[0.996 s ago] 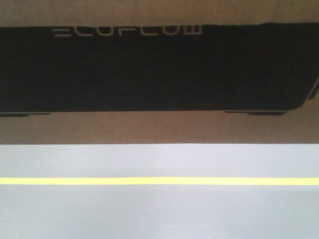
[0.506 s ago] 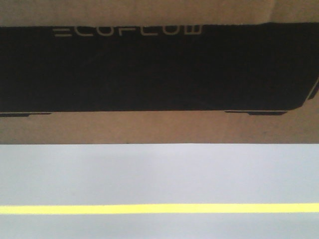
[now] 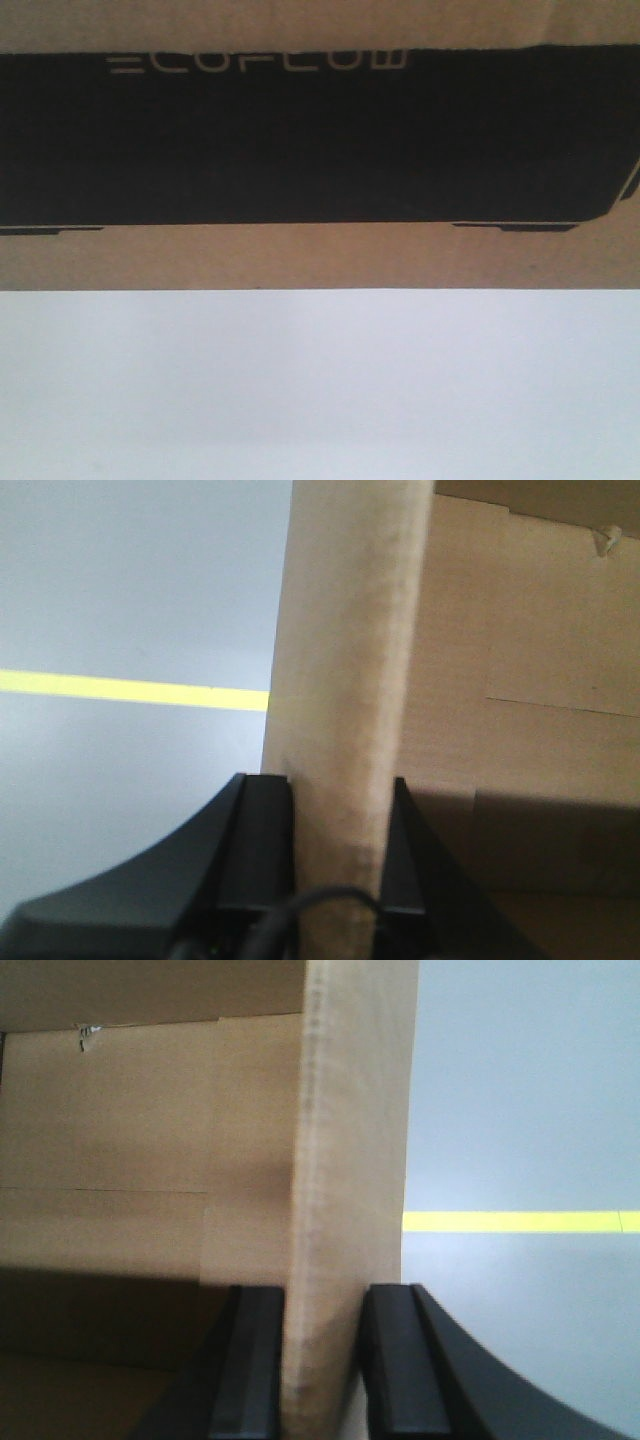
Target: Grab box from left shelf to table start
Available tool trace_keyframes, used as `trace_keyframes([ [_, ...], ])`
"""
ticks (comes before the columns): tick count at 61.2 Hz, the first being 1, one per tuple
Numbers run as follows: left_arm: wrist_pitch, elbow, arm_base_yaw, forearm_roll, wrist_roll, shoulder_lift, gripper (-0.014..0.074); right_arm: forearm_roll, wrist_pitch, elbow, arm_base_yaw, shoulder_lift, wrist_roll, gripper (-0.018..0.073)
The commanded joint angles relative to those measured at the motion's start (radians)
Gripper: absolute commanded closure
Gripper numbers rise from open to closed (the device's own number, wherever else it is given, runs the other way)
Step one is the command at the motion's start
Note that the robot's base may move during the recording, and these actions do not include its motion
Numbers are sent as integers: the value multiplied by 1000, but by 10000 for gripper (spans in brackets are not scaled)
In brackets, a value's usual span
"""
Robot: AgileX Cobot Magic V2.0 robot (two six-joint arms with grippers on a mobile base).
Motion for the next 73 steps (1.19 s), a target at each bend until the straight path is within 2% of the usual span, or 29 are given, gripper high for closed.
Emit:
trace_keyframes([
  [1, -148, -43, 9, 64, -28, -13, 682, -115, -111, -27, -7, 1, -8, 541],
  [58, -148, -43, 9, 69, -28, -13, 682, -115, -110, -27, -7, 1, -8, 541],
  [73, -196, -43, 9, 75, -28, -13, 682, -115, -109, -27, -7, 1, -8, 541],
])
